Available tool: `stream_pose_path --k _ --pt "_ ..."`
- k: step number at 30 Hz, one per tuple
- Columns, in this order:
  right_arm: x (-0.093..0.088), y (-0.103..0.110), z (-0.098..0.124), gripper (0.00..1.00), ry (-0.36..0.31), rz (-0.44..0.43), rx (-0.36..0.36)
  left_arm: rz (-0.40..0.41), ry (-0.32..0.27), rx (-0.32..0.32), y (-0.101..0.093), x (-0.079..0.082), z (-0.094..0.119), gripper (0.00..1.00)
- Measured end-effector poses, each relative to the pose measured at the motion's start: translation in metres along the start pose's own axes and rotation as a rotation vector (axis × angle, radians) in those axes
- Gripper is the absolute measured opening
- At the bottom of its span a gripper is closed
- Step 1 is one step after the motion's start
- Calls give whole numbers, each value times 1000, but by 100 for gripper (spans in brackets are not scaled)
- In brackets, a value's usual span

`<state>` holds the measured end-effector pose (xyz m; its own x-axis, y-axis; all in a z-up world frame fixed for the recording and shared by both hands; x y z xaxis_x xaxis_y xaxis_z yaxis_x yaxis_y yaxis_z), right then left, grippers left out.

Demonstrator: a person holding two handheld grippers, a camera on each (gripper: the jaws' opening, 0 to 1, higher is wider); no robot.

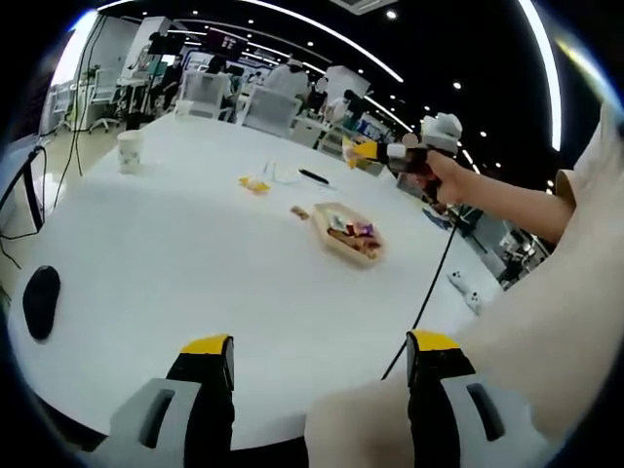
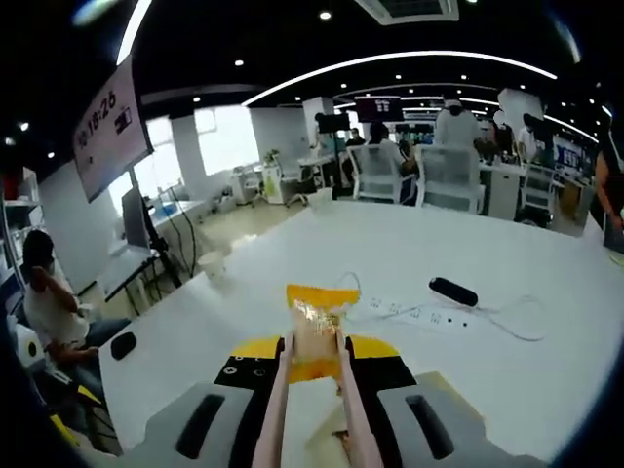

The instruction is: Place the target food into the container with the food tongs after gripping and lifting it, then release it inside without dropping or visibly crushing the food.

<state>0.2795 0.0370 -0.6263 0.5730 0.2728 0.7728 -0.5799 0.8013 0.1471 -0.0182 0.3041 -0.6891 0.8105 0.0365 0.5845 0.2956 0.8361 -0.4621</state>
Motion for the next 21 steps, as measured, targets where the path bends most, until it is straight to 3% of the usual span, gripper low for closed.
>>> stream_pose_path --k 21 --pt "12 -17 2 24 -36 -13 -17 -4 3 -5 1 2 -1 72"
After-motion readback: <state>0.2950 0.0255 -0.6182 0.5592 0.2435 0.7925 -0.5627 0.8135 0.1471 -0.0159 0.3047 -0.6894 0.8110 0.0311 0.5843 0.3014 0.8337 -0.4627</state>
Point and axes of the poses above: the point that each gripper's makers call its tool centre point, and the gripper's own axes: z roughly backward along the fingers, y roughly to its left, x roughly out of its top, the point moved 9 cm from there along z, roughly backward along the fingers, and after that the axes turned 12 degrees about y, right-handed, at the moved point
